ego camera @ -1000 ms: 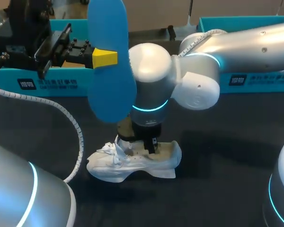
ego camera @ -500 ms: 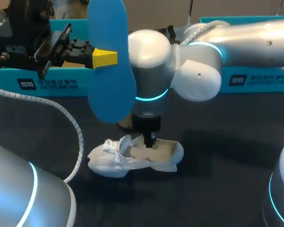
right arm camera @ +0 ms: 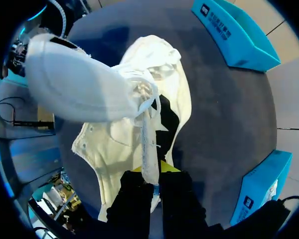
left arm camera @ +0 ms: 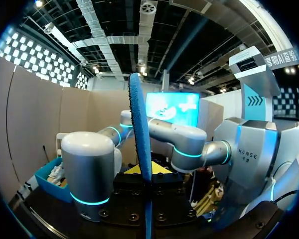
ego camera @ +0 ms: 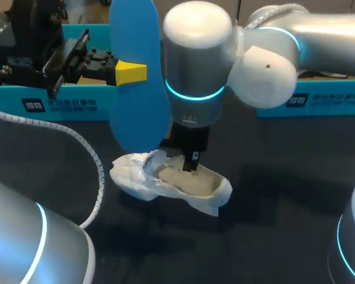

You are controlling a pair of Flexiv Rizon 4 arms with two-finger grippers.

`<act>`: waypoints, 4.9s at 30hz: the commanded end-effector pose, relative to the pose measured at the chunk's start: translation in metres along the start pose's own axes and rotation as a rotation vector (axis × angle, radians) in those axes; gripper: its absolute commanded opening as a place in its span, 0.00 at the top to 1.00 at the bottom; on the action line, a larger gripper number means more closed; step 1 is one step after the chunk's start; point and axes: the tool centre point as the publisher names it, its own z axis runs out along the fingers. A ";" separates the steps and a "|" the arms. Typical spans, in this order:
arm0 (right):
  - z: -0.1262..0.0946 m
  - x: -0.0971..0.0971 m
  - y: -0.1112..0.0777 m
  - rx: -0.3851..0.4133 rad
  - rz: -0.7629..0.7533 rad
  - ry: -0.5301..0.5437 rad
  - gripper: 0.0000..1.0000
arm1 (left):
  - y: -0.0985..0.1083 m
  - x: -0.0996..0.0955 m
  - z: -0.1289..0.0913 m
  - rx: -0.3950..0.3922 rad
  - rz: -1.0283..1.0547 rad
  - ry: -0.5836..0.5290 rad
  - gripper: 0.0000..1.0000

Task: Take the shoe out of the shoebox, open the shoe tongue, remove and reinsert the insole, then place the shoe into the shoebox

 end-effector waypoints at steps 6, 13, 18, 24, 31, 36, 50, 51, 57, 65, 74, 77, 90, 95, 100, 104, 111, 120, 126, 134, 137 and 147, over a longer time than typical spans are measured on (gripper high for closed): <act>-0.002 0.000 -0.008 -0.023 0.018 0.000 1.00 | 0.000 -0.001 0.001 -0.003 0.000 0.001 1.00; -0.002 -0.017 -0.013 -0.074 0.543 0.197 1.00 | 0.000 -0.001 0.001 -0.003 0.000 0.001 1.00; 0.001 -0.020 -0.017 -0.087 0.681 0.191 1.00 | 0.000 -0.001 0.001 -0.003 0.000 0.001 1.00; 0.001 -0.020 -0.017 -0.087 0.681 0.191 1.00 | 0.000 -0.001 0.001 -0.003 0.000 0.001 1.00; 0.005 -0.018 -0.016 -0.093 0.800 0.248 1.00 | 0.000 -0.001 0.001 -0.003 0.000 0.001 1.00; 0.014 -0.015 -0.016 -0.098 0.939 0.264 1.00 | 0.000 -0.001 0.001 -0.003 0.000 0.001 1.00; 0.042 -0.015 -0.021 -0.137 1.066 0.337 1.00 | 0.000 -0.001 0.001 -0.003 0.000 0.001 1.00; 0.043 -0.015 -0.022 -0.146 1.070 0.341 1.00 | 0.000 -0.001 0.001 -0.003 0.000 0.001 1.00; 0.046 -0.012 -0.029 -0.199 1.126 0.343 1.00 | 0.000 -0.001 0.001 -0.003 0.000 0.001 1.00; 0.055 -0.012 -0.030 -0.215 1.132 0.349 1.00 | 0.000 -0.001 0.001 -0.003 0.000 0.001 1.00; 0.078 -0.012 -0.029 -0.205 1.126 0.354 1.00 | 0.000 -0.001 0.001 -0.003 0.000 0.001 1.00; 0.079 -0.011 -0.029 -0.208 1.128 0.346 1.00 | 0.000 -0.001 0.001 -0.003 0.000 0.001 1.00; 0.062 -0.006 -0.036 -0.265 1.118 0.399 0.00 | 0.000 -0.001 0.001 -0.003 0.000 0.001 1.00; 0.035 -0.009 -0.044 -0.310 1.116 0.532 0.00 | 0.000 -0.001 0.001 -0.003 0.000 0.001 1.00; 0.014 -0.013 -0.050 -0.330 1.050 0.617 0.00 | 0.000 -0.001 0.001 -0.003 0.000 0.001 1.00; 0.014 -0.013 -0.050 -0.330 1.050 0.617 0.00 | 0.000 -0.001 0.001 -0.003 0.000 0.001 1.00; 0.013 -0.015 -0.056 -0.438 1.069 0.741 0.00 | 0.000 -0.001 0.001 -0.003 0.000 0.001 1.00; -0.052 -0.051 -0.076 -0.673 1.076 0.923 0.00 | 0.000 -0.001 0.001 -0.003 0.000 0.001 1.00; -0.060 -0.058 -0.076 -0.699 1.042 0.989 0.00 | 0.000 -0.001 0.001 -0.003 0.000 0.001 1.00; -0.060 -0.058 -0.076 -0.699 1.042 0.989 0.00 | 0.000 -0.001 0.001 -0.003 0.000 0.001 1.00; -0.062 -0.062 -0.072 -0.708 1.037 1.029 0.00 | 0.000 -0.001 0.001 -0.003 0.000 0.001 1.00; -0.096 -0.086 -0.069 -0.780 1.019 1.095 0.00 | 0.013 -0.037 0.002 -0.175 0.474 -0.040 1.00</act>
